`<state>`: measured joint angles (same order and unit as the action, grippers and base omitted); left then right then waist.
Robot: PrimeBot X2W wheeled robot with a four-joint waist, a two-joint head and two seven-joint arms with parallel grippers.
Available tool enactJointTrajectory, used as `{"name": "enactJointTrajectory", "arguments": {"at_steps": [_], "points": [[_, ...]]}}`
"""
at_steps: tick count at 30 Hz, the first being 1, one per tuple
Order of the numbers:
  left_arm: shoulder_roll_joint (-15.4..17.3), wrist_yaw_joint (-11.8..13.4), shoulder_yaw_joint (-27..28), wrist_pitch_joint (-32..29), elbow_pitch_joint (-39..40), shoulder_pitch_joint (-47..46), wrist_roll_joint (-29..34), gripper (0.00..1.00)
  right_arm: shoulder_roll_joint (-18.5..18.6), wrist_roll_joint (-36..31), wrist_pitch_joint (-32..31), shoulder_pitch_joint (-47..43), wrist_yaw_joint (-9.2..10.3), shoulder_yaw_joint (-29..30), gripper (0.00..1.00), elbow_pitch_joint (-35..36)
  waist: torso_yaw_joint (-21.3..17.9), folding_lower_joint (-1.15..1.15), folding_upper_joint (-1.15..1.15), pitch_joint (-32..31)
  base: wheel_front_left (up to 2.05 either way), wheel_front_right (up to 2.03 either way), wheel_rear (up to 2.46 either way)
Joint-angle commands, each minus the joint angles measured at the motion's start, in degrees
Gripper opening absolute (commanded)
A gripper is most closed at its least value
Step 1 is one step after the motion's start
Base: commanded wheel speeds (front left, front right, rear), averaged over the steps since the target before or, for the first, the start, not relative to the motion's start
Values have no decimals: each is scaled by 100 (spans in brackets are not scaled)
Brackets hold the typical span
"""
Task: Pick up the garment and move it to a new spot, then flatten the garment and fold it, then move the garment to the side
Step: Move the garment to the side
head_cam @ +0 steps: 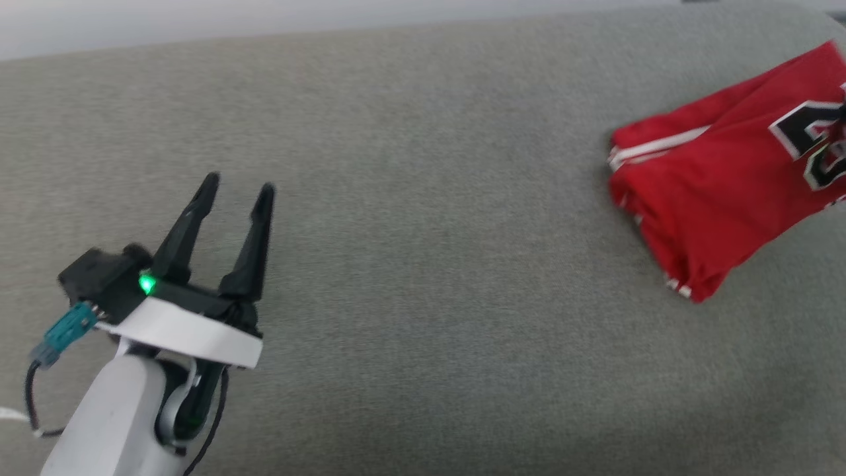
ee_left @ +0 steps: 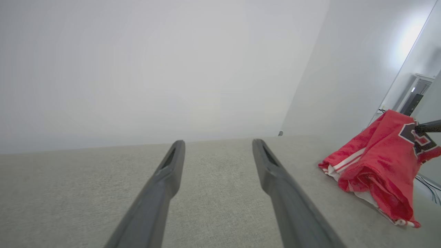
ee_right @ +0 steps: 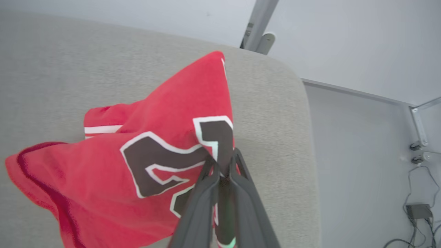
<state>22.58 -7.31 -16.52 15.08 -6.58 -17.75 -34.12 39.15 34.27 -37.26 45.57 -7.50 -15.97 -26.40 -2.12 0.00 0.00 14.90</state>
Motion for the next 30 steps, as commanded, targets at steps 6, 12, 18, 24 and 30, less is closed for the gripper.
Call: {"name": "enactJointTrajectory", "arguments": {"at_steps": [6, 12, 18, 24, 30], "points": [[5, -20, -478, 8, 1, -633, 119, 100, 89, -510, 329, 340, 4, 397, 0, -417, -421, 0, 0, 499, 0, 0, 0], [7, -19, -992, 8, -62, -1213, 76, 100, 173, -1076, 624, 623, 4, 725, 0, -952, -504, 0, 0, 830, 0, 0, 0], [6, -20, -1408, 8, -120, -1684, -17, 100, 74, -1755, 1024, 915, 4, 1187, 0, -1560, -460, 0, 0, 1137, 0, 0, 0], [-11, -19, -1649, 8, -154, -1995, -79, 100, -135, -2392, 1307, 1147, 4, 1626, 0, -2194, -373, 0, 0, 1376, 0, 0, 0], [26, -19, -1778, 8, -201, -2176, -148, 100, -446, -2955, 1616, 1331, 4, 2159, 21, -2761, -285, 0, 0, 1470, 0, 0, 0]]}}
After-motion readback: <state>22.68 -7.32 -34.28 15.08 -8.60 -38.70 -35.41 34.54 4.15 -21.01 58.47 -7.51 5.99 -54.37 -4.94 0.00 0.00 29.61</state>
